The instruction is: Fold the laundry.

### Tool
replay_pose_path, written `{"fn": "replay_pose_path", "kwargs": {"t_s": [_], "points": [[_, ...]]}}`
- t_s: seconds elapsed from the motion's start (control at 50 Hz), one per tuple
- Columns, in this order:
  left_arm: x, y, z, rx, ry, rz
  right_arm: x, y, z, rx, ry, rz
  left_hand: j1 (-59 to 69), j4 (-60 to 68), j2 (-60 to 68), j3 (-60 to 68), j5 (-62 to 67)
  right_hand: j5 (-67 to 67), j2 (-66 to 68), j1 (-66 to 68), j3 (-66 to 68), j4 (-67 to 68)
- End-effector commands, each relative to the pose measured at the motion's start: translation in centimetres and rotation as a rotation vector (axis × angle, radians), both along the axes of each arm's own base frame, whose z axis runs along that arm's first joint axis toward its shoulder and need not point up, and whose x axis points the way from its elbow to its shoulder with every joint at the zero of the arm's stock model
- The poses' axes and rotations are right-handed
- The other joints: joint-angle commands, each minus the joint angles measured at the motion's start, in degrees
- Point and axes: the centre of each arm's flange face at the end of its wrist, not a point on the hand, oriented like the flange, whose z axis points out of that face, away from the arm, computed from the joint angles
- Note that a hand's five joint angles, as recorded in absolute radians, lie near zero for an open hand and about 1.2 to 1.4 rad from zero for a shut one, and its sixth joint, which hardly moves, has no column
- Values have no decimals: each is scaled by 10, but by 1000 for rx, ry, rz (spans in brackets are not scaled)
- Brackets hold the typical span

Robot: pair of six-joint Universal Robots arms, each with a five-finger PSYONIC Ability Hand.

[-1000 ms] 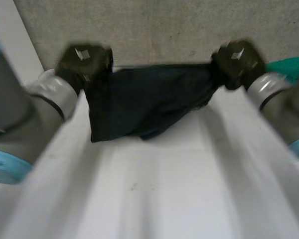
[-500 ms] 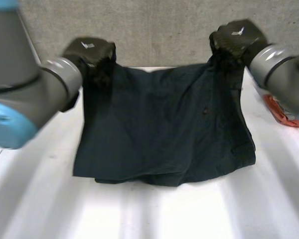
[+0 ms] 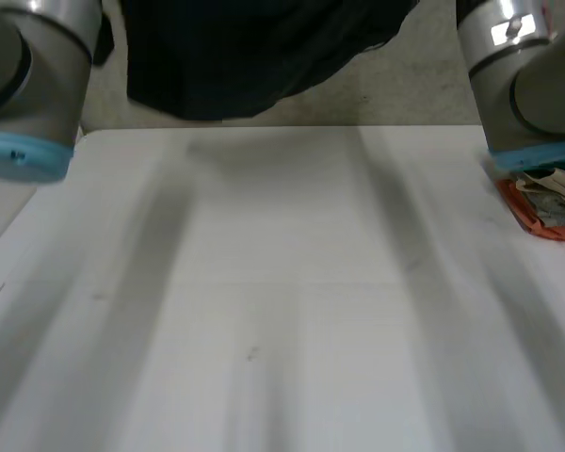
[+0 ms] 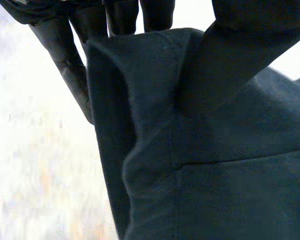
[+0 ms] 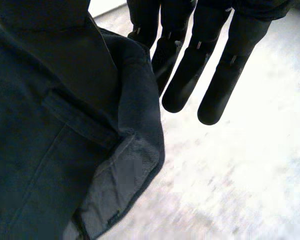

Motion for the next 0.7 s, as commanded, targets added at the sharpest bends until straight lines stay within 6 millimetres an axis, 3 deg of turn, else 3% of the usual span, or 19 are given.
{"fn": "replay_pose_path", "kwargs": {"t_s": [0.02, 0.08, 0.1, 0.18, 0.22, 0.26, 0.36, 0.38, 0.4, 0.54, 0.62, 0.7], "points": [[14, 10, -116, 346, -166, 28, -8, 10, -113, 404, 289, 54, 146, 111, 113, 117, 130, 144, 130, 167, 120, 112], [17, 22, -151, 451, -225, 14, -13, 27, -147, 498, 412, 77, 146, 111, 113, 117, 130, 144, 130, 167, 120, 112], [19, 31, -174, 517, -264, 2, -17, 40, -167, 551, 486, 88, 146, 111, 113, 117, 130, 144, 130, 167, 120, 112], [23, 53, -223, 652, -356, -33, -27, 62, -210, 630, 630, 99, 146, 111, 113, 117, 130, 144, 130, 167, 120, 112], [23, 59, -237, 678, -387, -51, -29, 68, -223, 651, 669, 99, 146, 111, 113, 117, 130, 144, 130, 167, 120, 112], [21, 64, -250, 689, -427, -71, -32, 73, -236, 689, 694, 92, 10, -24, -22, -19, -6, 144, 130, 167, 120, 112], [20, 68, -251, 672, -475, -87, -37, 74, -238, 754, 663, 40, -319, -354, -352, -349, -335, 133, 120, 156, 110, 102], [20, 69, -251, 671, -487, -85, -38, 74, -237, 763, 650, 27, -351, -386, -384, -381, -368, 60, 47, 83, 37, 29], [22, 71, -248, 664, -507, -75, -41, 71, -231, 778, 614, -5, -367, -401, -400, -396, -383, -95, -109, -73, -119, -127], [39, 75, -229, 616, -536, -14, -59, 74, -200, 836, 471, -90, -374, -408, -406, -403, -390, -337, -351, -314, -361, -369], [45, 93, -219, 599, -536, -38, -69, 83, -190, 884, 443, -93, -360, -395, -393, -390, -376, -381, -395, -358, -405, -413], [49, 127, -215, 590, -555, -107, -78, 95, -187, 936, 460, -90, -260, -294, -293, -289, -276, -388, -402, -365, -412, -420]]}}
